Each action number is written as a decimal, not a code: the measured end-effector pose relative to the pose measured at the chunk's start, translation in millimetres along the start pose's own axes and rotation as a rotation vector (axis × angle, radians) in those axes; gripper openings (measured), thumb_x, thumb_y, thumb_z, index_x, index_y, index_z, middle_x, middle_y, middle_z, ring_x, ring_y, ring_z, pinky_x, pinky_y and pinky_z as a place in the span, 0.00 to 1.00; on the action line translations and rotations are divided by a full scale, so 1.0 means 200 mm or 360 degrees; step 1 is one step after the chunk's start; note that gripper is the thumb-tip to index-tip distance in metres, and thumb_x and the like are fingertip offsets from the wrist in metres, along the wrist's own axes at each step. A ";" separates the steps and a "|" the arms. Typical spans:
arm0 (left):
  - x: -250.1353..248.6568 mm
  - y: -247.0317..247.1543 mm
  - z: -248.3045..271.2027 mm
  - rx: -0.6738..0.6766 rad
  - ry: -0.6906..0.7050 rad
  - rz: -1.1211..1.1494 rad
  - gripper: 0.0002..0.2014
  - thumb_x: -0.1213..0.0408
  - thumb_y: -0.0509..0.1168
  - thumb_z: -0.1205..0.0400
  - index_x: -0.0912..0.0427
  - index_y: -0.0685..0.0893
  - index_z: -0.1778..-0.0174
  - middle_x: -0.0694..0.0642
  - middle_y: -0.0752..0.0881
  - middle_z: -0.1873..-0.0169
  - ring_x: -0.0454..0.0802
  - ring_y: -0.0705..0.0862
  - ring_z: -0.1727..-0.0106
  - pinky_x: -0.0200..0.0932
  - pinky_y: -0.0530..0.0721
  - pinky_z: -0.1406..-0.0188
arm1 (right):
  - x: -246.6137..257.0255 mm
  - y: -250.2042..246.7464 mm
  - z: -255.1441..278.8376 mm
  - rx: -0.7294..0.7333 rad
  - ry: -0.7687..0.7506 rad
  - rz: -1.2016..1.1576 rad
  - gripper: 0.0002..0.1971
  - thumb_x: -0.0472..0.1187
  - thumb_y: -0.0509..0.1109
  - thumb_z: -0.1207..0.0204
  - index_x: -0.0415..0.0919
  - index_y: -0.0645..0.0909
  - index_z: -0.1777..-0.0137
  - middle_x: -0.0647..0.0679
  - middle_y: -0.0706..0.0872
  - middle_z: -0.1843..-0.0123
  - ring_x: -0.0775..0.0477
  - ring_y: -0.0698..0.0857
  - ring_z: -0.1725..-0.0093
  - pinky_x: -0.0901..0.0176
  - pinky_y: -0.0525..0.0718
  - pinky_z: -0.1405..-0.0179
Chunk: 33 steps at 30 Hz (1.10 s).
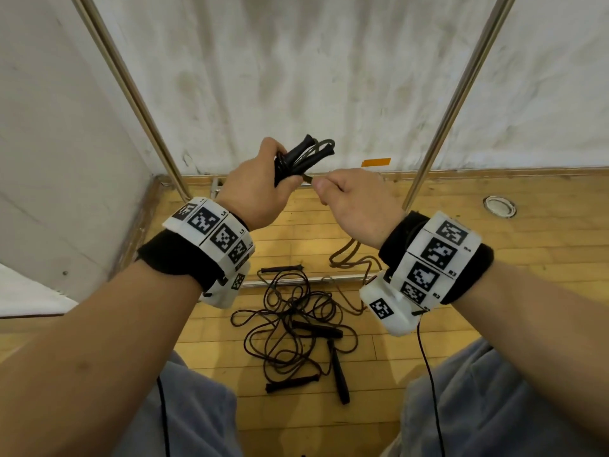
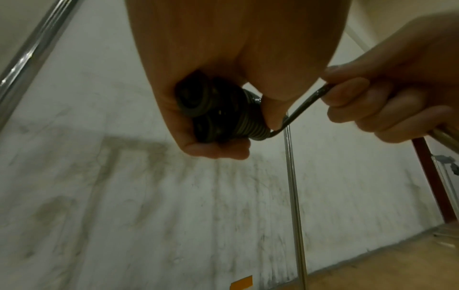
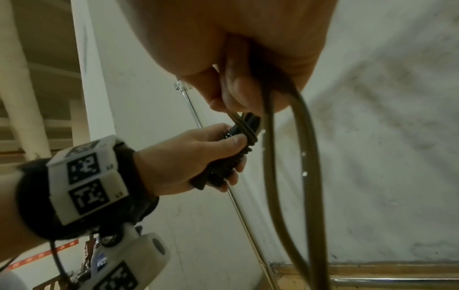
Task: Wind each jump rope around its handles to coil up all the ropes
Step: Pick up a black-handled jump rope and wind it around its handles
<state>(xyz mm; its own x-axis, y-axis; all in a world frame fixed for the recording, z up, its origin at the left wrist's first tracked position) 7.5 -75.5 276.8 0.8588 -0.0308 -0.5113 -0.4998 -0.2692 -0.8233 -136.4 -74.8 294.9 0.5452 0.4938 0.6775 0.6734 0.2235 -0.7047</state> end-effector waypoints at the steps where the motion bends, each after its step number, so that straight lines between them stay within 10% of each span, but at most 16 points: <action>1: 0.00 0.01 0.00 0.0033 0.0017 -0.0026 0.19 0.51 0.64 0.18 0.55 0.68 0.36 0.48 0.78 0.59 0.49 0.78 0.67 0.41 0.70 0.73 | 0.00 0.01 0.01 0.0013 -0.0010 0.0011 0.20 0.46 0.57 0.16 0.43 0.70 0.72 0.55 0.68 0.77 0.57 0.68 0.78 0.70 0.69 0.73; 15: -0.15 0.15 0.09 0.0371 0.0233 -0.0214 0.22 0.43 0.66 0.23 0.47 0.75 0.35 0.45 0.85 0.55 0.45 0.80 0.61 0.34 0.70 0.73 | -0.04 -0.10 -0.04 -0.0020 -0.0100 0.0441 0.16 0.50 0.57 0.17 0.46 0.77 0.64 0.55 0.76 0.70 0.55 0.75 0.69 0.64 0.67 0.72; 21: -0.21 0.14 0.10 0.0276 0.0294 -0.0125 0.21 0.37 0.69 0.29 0.49 0.82 0.52 0.42 0.82 0.67 0.47 0.83 0.63 0.39 0.76 0.72 | -0.13 -0.15 -0.10 0.0009 0.0019 0.0417 0.22 0.55 0.60 0.19 0.38 0.81 0.65 0.47 0.78 0.72 0.49 0.75 0.71 0.54 0.74 0.68; 33: -0.30 0.08 0.15 0.0256 0.0492 0.0030 0.12 0.49 0.66 0.24 0.51 0.83 0.50 0.47 0.85 0.67 0.50 0.84 0.66 0.46 0.81 0.67 | -0.23 -0.16 -0.12 0.0137 0.0300 -0.0219 0.20 0.59 0.69 0.27 0.48 0.82 0.73 0.57 0.68 0.83 0.60 0.67 0.82 0.75 0.68 0.80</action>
<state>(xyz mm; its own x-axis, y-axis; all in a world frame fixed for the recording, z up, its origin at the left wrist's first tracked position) -56.1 -50.1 286.5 0.8305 -0.3309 -0.4480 -0.5058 -0.1113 -0.8554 -171.2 -125.2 290.6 0.5404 0.2898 0.7899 0.7071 0.3523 -0.6131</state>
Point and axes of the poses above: each hand's wrist, its own z-axis away from the middle knuckle, its own y-axis out of the palm, x = y × z, the point moved 7 cm from there along -z, towards the middle knuckle
